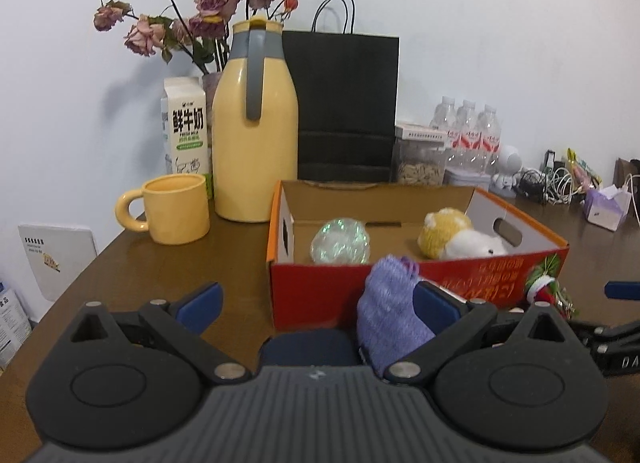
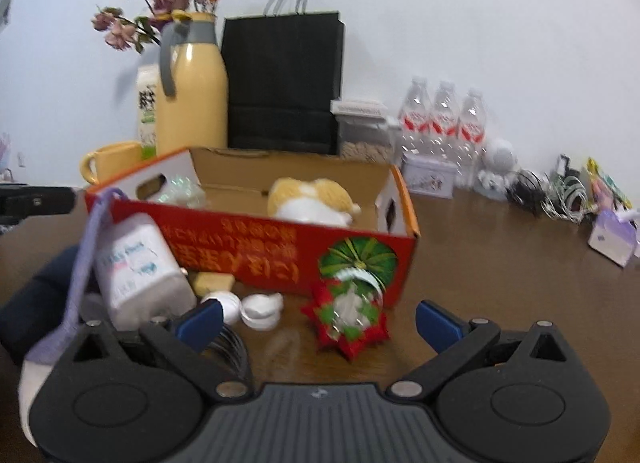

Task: Organize objects
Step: 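Move both tools back toward the remaining items on the table, then grasp the navy blue case with the left tool while the right tool grasps the red ornament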

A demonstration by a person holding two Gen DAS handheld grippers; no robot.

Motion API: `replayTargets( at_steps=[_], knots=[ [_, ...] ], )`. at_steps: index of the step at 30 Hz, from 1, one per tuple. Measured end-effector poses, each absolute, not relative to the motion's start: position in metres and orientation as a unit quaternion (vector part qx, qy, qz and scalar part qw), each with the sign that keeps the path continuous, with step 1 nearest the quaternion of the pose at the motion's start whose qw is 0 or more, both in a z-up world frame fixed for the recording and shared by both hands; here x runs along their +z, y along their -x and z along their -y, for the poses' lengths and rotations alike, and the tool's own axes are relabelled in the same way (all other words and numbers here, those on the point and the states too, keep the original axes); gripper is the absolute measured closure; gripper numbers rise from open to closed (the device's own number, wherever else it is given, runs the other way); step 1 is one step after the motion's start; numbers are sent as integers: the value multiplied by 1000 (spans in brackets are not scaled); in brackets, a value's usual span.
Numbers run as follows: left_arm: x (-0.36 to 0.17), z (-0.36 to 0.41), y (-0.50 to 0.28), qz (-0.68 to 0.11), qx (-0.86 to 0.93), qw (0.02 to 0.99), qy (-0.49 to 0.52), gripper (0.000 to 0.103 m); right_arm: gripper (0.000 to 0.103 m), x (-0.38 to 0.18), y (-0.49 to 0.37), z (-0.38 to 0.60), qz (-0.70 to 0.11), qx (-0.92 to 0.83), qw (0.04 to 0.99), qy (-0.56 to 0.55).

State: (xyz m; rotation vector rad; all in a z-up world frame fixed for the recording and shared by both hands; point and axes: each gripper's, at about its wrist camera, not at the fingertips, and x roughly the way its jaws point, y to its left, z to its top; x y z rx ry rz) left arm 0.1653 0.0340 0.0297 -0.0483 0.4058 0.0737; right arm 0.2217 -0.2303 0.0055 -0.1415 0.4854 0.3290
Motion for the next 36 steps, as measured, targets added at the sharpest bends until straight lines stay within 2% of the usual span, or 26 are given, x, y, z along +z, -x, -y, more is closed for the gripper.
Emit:
replayTargets(
  at_steps=[7, 11, 15, 16, 17, 18, 19, 20, 31, 36],
  knots=[
    [23, -38, -162, -214, 36, 976, 28, 0, 2, 0, -231, 233, -256, 146, 954, 60],
    [23, -40, -162, -215, 31, 975, 34, 0, 12, -1, -248, 235, -272, 146, 950, 42],
    [23, -42, -162, -217, 27, 975, 39, 0, 32, -7, -265, 235, -291, 136, 946, 27],
    [23, -43, -162, -217, 27, 975, 40, 0, 34, -9, -268, 235, -297, 136, 945, 23],
    [22, -43, -162, -218, 27, 975, 41, 0, 40, -12, -269, 236, -301, 136, 944, 17],
    [22, -43, -163, -219, 27, 974, 41, 0, 51, -12, -269, 237, -302, 138, 943, 12],
    [21, -43, -163, -220, 28, 974, 41, 0, 56, -12, -268, 238, -299, 138, 944, 10],
    [21, -43, -164, -221, 29, 974, 41, 0, 67, -12, -266, 237, -293, 137, 946, 11],
    [18, -44, -167, -228, 37, 972, 42, 0, 69, -3, -239, 233, -241, 157, 958, 25],
    [18, -44, -167, -228, 37, 972, 42, 0, 69, -3, -230, 231, -243, 162, 956, 31]
  ],
)
